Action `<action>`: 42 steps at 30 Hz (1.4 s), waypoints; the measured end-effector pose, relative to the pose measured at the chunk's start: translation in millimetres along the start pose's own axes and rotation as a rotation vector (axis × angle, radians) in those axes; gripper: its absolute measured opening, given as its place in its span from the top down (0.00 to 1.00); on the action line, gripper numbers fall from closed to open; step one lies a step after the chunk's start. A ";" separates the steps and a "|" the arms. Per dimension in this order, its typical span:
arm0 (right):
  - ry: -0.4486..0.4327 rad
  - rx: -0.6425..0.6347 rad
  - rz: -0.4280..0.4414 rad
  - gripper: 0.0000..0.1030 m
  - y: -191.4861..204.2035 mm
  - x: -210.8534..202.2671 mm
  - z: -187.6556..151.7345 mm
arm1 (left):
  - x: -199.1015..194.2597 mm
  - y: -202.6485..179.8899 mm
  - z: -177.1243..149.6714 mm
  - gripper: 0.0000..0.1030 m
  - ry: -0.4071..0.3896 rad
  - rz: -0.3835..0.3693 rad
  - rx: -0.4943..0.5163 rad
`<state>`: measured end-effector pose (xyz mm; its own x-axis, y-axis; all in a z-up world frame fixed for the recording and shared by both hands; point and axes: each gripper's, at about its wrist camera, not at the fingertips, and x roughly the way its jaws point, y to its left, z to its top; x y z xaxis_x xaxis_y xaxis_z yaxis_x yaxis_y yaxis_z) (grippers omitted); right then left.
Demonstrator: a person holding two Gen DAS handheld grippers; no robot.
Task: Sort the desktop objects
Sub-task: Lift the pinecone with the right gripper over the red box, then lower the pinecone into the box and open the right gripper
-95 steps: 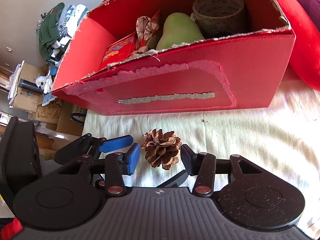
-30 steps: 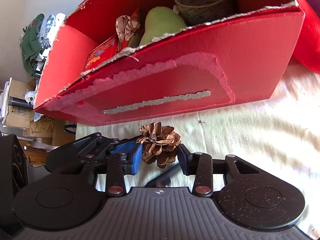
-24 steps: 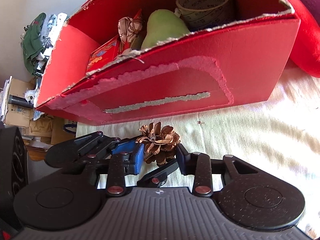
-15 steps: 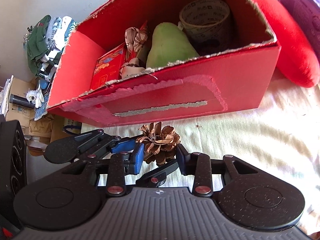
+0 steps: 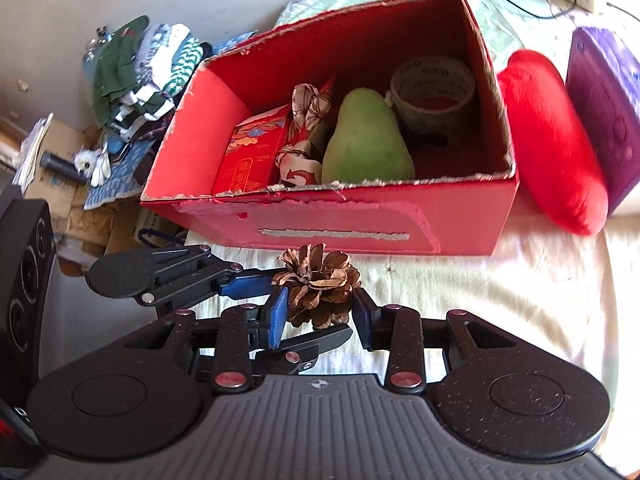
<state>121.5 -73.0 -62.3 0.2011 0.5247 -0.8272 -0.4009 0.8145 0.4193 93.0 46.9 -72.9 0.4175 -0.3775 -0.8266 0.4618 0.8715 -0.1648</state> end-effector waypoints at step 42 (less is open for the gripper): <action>0.443 -0.557 -0.261 0.65 6.1 82.5 147.7 | 98.2 50.3 95.5 0.50 0.195 -0.151 -0.340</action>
<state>267.6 11.8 -72.6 0.0213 0.0877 -0.9959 -0.8054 0.5917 0.0349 232.0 23.8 -110.9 0.1943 -0.4708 -0.8606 0.2079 0.8771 -0.4330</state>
